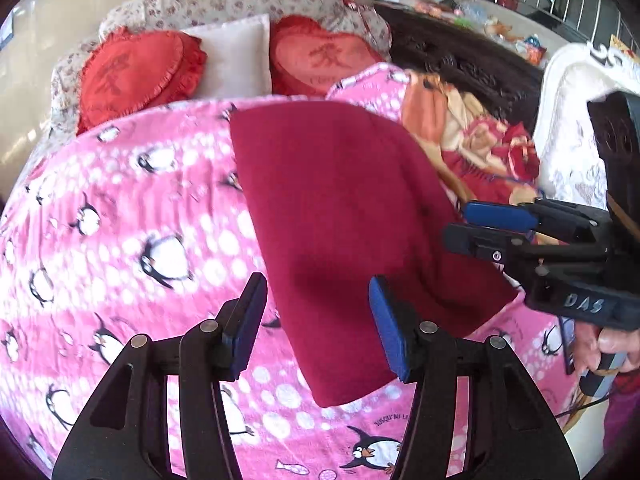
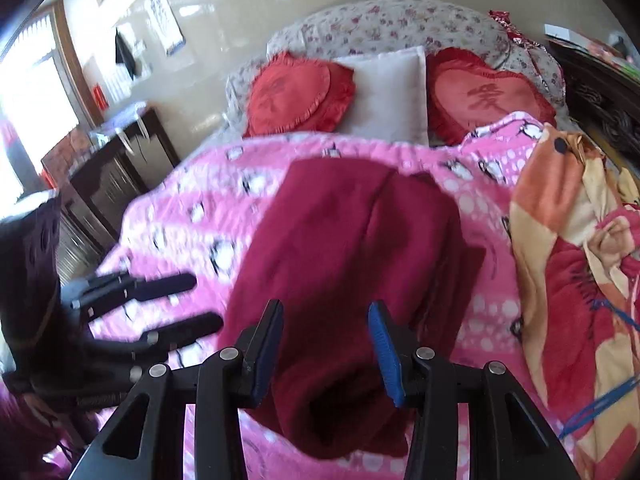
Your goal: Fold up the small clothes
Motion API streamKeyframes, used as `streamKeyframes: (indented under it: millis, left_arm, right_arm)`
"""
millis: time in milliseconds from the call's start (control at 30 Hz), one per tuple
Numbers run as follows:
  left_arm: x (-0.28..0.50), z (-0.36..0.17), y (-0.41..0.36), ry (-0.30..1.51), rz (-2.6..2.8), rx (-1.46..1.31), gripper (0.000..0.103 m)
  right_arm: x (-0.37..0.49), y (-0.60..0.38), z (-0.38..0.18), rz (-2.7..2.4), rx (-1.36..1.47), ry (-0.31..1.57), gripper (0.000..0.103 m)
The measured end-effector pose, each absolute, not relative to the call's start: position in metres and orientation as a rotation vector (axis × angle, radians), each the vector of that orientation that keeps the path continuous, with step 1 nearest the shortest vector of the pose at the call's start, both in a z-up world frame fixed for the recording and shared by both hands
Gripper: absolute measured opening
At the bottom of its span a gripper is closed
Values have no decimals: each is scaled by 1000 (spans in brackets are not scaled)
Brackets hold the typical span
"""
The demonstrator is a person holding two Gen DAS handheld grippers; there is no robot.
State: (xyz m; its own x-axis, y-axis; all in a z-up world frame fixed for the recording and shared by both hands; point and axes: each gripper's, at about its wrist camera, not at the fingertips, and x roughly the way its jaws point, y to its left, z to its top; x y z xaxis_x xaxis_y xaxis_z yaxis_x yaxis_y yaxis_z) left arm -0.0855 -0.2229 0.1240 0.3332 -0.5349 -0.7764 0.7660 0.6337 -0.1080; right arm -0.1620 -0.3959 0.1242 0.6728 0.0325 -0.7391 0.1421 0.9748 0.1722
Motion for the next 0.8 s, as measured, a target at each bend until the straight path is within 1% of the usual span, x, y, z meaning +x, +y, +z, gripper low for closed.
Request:
streamKeyframes:
  millis: [100, 133, 200, 333, 433, 567, 633, 667, 700, 767, 800]
  left_arm:
    - [-89, 98, -234, 935, -858, 362, 53]
    - [-90, 92, -236, 935, -854, 372, 53]
    - [-94, 89, -235, 904, -841, 388, 54]
    - [-93, 91, -232, 918, -850, 373, 54]
    - [-91, 92, -232, 931, -847, 362, 54]
    - [-92, 92, -233, 933, -840, 352, 54]
    - [-92, 91, -233, 939, -840, 349, 54]
    - [-92, 92, -233, 942, -840, 347, 54]
    - [-91, 93, -233, 945, -841, 344, 54]
    - [-90, 95, -233, 950, -848, 339, 54]
    - [-90, 96, -233, 951, -854, 333, 54]
  right_arm:
    - [-175, -407, 86, -165, 241, 910, 42]
    - [-179, -414, 72, -173, 281, 939, 42]
    - [-188, -425, 60, -150, 388, 930, 42]
    - [-207, -441, 82, -139, 497, 820, 42]
    - [-205, -450, 99, -114, 549, 744, 42]
    - [-171, -453, 101, -149, 513, 762, 42]
    - [-154, -458, 92, -129, 536, 789, 36]
    - [-145, -459, 88, -118, 534, 805, 26]
    - [-142, -457, 85, -124, 511, 812, 14]
    - [-139, -449, 93, -139, 418, 817, 9]
    - [-139, -448, 98, -149, 374, 813, 8]
